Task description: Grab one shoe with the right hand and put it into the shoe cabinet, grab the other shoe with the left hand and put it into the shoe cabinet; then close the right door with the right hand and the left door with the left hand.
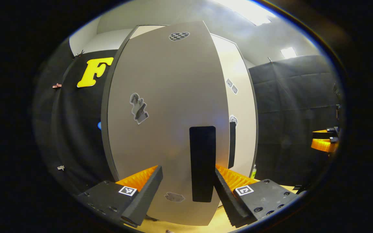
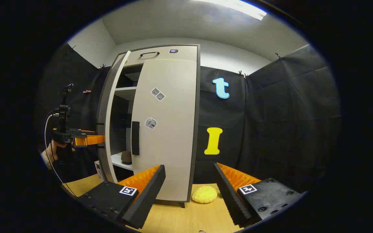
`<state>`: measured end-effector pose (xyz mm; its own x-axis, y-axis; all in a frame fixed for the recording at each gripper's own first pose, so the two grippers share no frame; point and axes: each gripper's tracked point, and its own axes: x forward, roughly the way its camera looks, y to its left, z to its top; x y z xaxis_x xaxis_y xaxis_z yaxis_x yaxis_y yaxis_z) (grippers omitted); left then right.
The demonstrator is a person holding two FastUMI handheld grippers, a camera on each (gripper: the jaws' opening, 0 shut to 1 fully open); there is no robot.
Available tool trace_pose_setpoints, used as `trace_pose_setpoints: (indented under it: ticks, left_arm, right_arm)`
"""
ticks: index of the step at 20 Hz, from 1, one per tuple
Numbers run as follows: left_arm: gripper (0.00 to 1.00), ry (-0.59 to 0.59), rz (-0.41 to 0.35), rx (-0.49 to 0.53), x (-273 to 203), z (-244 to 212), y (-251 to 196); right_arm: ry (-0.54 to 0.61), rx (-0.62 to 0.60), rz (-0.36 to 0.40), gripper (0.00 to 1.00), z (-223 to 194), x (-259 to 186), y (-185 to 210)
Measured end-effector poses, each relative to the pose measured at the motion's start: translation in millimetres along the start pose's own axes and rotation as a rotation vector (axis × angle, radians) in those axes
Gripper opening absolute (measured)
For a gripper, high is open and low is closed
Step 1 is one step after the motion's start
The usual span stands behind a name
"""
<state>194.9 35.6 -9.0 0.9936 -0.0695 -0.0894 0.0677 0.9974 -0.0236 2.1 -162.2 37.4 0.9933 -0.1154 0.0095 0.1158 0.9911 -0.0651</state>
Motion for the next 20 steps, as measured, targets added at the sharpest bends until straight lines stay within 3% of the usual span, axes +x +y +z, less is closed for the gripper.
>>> trace_pose_setpoints:
  ticks: [6, 11, 16, 20]
  left_arm:
    - [0.93, -0.003, 0.077, -0.063, 31.3, -1.4, -4.4]
    - [0.93, -0.007, 0.167, -0.012, 53.2, 2.8, -8.8]
    - [0.93, -0.012, 0.223, -0.005, 40.9, 1.2, -17.0]
    - [0.93, -0.013, 0.216, -0.024, -7.0, 4.4, -22.4]
  right_arm:
    - [-0.003, 0.010, 0.077, 0.98, -2.6, 11.2, 5.0]
    - [-0.006, 0.030, 0.166, 0.98, -1.1, 16.9, 28.2]
    - [-0.027, 0.034, 0.240, 0.98, 5.4, 17.3, 55.5]
    - [-0.035, 0.038, 0.292, 0.98, 7.5, 17.2, 78.3]
